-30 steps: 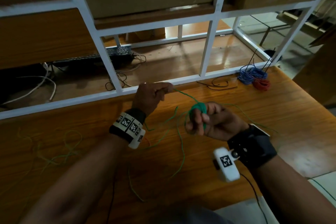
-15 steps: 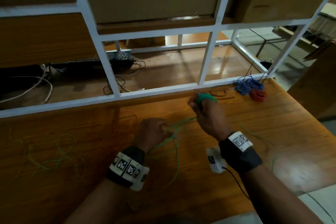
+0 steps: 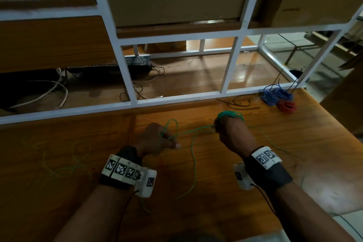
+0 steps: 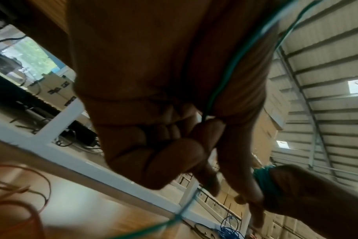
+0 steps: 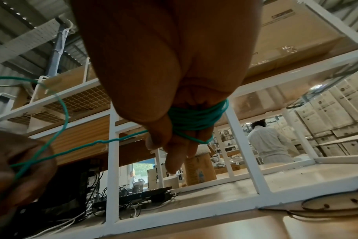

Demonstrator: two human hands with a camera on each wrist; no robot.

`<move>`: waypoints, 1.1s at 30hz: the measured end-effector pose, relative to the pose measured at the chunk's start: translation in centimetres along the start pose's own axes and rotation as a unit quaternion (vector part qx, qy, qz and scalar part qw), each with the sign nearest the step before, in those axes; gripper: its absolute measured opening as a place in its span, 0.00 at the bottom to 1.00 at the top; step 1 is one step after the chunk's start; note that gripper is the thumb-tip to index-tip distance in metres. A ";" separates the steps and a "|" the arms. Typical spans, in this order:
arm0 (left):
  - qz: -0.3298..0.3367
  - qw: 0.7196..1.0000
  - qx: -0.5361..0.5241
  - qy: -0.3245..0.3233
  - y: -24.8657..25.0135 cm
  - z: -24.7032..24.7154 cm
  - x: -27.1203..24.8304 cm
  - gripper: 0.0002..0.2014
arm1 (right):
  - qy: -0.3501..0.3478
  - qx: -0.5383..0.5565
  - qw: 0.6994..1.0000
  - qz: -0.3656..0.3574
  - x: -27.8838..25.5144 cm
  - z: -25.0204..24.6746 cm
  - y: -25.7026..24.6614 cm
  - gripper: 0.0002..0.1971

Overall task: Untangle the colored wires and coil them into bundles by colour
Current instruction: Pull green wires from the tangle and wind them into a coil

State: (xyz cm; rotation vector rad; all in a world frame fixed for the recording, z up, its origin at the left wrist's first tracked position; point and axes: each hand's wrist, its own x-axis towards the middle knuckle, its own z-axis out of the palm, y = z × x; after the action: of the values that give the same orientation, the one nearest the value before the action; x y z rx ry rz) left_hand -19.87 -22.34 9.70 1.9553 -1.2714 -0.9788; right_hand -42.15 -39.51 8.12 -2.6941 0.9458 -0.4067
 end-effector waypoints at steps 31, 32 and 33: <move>0.147 0.917 0.363 0.079 2.6 6.0 1.2 0.10 | -0.232 -0.052 0.970 -0.060 -1.1 2.9 -2.3 0.24; 0.133 0.935 0.321 0.071 2.5 5.6 1.1 0.09 | -0.209 -0.065 0.973 -0.072 -1.1 3.5 -2.3 0.19; 0.119 0.957 0.257 0.069 2.6 5.0 0.9 0.10 | -0.171 -0.065 0.980 -0.077 -0.9 3.7 -2.2 0.15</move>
State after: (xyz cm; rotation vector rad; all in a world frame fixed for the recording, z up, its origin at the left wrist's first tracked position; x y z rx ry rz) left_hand -25.02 -24.58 8.81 2.1263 -1.7565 -0.4070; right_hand -40.32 -36.75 5.22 -2.8361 0.6892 0.0960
